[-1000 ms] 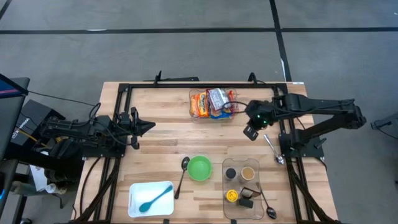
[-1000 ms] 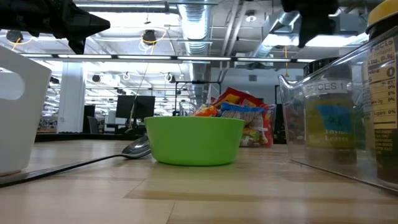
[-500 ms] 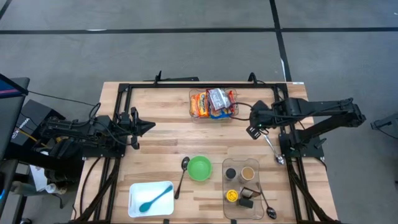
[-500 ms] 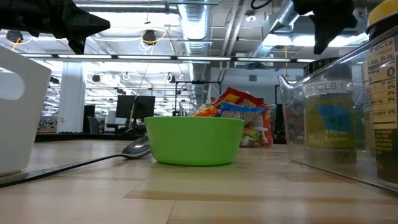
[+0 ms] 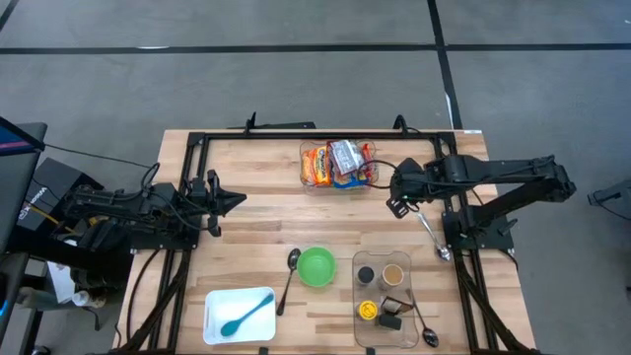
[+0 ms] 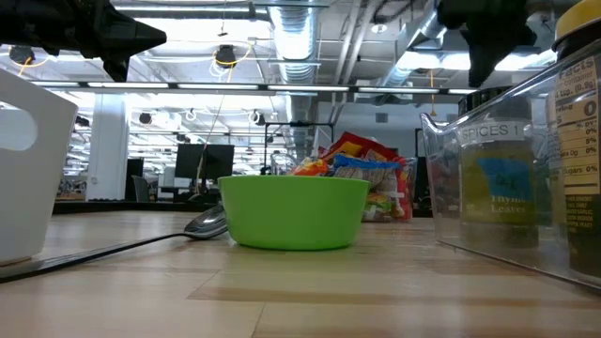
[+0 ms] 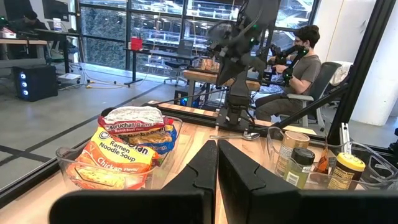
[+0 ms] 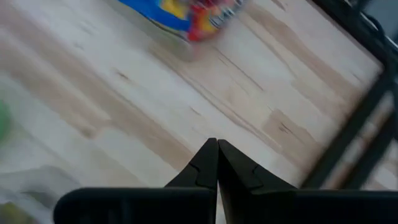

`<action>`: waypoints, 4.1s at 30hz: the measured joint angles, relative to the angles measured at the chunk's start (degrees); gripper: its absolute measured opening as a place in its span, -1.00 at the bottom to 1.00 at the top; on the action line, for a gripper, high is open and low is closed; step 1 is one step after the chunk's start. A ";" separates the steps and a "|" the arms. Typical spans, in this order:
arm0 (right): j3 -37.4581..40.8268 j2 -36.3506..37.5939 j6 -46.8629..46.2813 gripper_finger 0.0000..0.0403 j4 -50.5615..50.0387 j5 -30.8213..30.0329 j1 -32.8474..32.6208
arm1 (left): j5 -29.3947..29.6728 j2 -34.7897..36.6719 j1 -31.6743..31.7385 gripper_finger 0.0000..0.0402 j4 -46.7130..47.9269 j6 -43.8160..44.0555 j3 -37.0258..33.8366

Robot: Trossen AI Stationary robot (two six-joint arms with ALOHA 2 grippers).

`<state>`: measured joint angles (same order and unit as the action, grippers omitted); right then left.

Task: Pick & Place Food Item
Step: Put the silver spoon into the white bin

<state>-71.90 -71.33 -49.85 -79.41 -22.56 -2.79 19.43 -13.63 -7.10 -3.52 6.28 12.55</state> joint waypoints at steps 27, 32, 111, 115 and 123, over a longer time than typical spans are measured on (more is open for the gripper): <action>10.12 -7.60 10.94 -1.00 -7.94 9.49 17.22 | 0.00 0.01 -0.01 -0.96 -0.45 0.00 -0.01; 18.30 -3.34 9.54 -1.00 -2.34 13.24 17.22 | 0.01 0.00 0.01 -0.96 -0.42 0.00 -0.01; 29.97 -13.73 13.24 -1.00 9.78 28.25 6.78 | 0.00 0.00 0.00 -0.96 -0.40 0.00 -0.01; 29.97 -13.73 15.35 -1.00 8.99 30.23 5.43 | 0.01 0.01 0.00 -0.96 -0.40 0.00 -0.01; 29.97 -13.73 14.90 -0.99 9.82 30.27 1.56 | 0.00 0.02 0.00 -0.96 -0.40 0.00 0.00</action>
<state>-41.93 -85.06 -34.95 -69.58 7.70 -1.23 19.43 -13.61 -7.11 -3.92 6.28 12.54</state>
